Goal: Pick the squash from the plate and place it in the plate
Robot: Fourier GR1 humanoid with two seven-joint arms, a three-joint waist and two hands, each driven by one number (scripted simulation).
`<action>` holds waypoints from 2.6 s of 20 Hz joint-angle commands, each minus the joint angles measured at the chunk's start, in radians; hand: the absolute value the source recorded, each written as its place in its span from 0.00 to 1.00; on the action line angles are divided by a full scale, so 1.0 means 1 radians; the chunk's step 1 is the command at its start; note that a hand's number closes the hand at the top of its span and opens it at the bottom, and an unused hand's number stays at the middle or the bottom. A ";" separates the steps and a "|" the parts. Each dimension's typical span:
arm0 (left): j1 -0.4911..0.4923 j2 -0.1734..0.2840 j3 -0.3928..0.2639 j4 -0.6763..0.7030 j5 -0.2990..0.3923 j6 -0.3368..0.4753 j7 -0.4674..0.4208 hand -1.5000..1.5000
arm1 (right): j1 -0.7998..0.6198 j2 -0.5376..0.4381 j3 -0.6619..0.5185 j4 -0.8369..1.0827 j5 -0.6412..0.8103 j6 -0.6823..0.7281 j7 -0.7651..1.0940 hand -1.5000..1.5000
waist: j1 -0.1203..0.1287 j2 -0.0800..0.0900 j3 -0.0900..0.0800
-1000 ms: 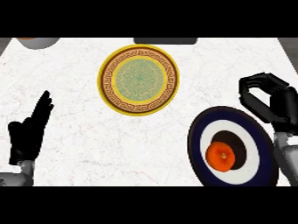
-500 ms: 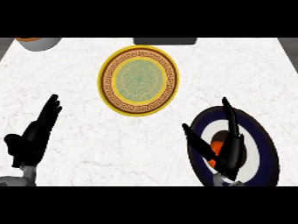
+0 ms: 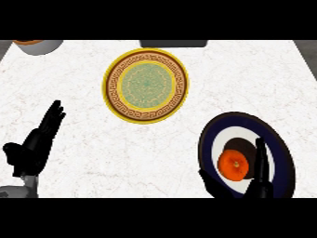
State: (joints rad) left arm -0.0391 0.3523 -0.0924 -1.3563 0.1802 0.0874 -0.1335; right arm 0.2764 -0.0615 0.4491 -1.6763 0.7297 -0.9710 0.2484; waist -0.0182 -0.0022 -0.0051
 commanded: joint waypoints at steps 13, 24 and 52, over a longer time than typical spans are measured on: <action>0.019 -0.012 0.017 0.000 -0.012 -0.028 -0.018 0.50 | 0.042 0.014 -0.004 -0.375 0.340 0.794 0.747 0.00 | 0.022 0.002 0.004; -0.024 -0.016 0.066 0.079 -0.038 -0.089 -0.064 0.50 | -0.111 0.056 -0.085 -0.307 0.319 1.010 0.870 0.00 | 0.019 0.003 0.005; 0.008 -0.101 0.119 -0.076 -0.116 -0.111 0.084 0.50 | -0.165 0.036 -0.186 0.135 0.234 0.809 0.509 1.00 | 0.021 0.001 0.006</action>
State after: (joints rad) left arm -0.0398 0.2585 0.0301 -1.3639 0.0652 -0.0302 -0.1200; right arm 0.1196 -0.0317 0.2508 -1.6179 0.9625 -0.1192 0.8260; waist -0.0036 -0.0099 -0.0128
